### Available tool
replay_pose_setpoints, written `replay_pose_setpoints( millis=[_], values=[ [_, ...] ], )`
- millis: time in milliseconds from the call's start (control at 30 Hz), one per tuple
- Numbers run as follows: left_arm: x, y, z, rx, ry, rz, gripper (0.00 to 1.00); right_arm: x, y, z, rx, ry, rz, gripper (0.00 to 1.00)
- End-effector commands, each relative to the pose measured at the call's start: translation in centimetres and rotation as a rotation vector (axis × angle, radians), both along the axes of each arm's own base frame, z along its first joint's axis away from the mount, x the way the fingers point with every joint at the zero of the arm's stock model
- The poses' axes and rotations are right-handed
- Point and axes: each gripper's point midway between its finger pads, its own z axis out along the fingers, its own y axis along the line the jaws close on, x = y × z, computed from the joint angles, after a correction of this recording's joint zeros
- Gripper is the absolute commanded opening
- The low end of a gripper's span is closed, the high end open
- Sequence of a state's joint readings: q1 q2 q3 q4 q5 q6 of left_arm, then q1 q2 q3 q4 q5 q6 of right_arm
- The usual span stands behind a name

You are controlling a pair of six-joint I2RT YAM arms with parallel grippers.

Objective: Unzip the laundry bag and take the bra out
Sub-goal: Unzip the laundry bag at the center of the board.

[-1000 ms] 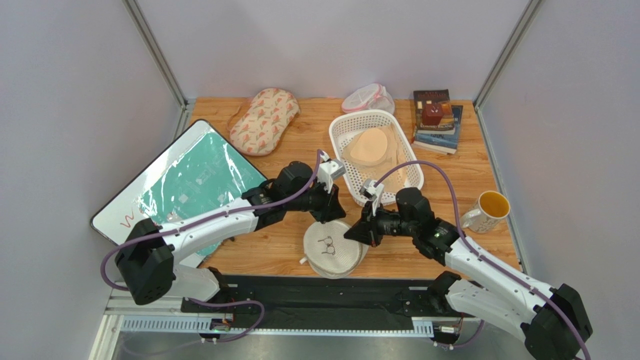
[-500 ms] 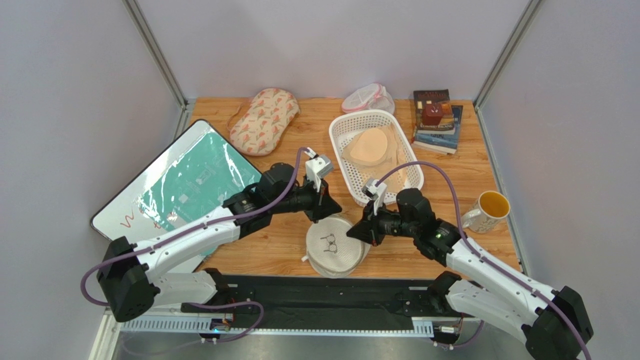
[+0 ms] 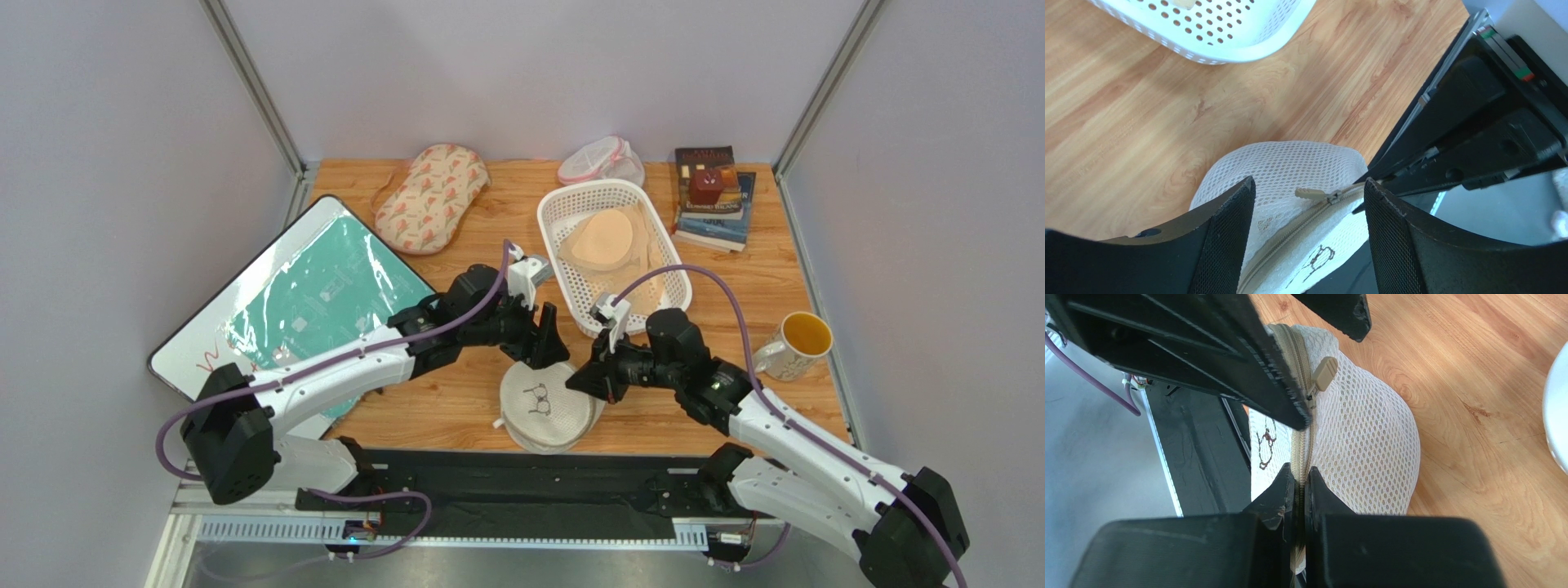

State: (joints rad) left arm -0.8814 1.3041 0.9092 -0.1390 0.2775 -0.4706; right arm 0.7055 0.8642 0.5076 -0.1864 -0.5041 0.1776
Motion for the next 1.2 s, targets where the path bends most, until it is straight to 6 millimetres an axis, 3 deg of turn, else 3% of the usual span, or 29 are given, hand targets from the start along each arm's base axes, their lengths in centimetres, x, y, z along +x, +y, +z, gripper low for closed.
replay_pose_setpoints(
  millis=[0, 500, 700, 833, 967, 1167],
  values=[
    [0.9, -0.4, 1.5, -0.018, 0.055, 0.091, 0.72, 0.7, 0.5, 2.4, 0.033, -0.068, 0.004, 0.00],
    [-0.5, -1.9, 2.4, -0.105, 0.102, 0.036, 0.68, 1.1, 0.7, 2.1, 0.016, -0.071, 0.003, 0.00],
    [-0.7, -2.2, 2.2, -0.101, 0.098, 0.026, 0.58, 1.1, 0.7, 2.0, 0.015, -0.071, 0.002, 0.00],
    [-0.9, -2.3, 1.9, -0.094, 0.106, 0.023, 0.43, 1.1, 0.7, 2.1, 0.015, -0.070, 0.003, 0.00],
    [-0.9, -2.4, 2.0, -0.094, 0.100, 0.024, 0.39, 1.1, 0.7, 2.0, 0.014, -0.069, 0.002, 0.00],
    [-1.0, -2.4, 1.8, -0.088, 0.103, 0.026, 0.22, 1.1, 0.6, 1.9, 0.013, -0.071, 0.001, 0.00]
  ],
)
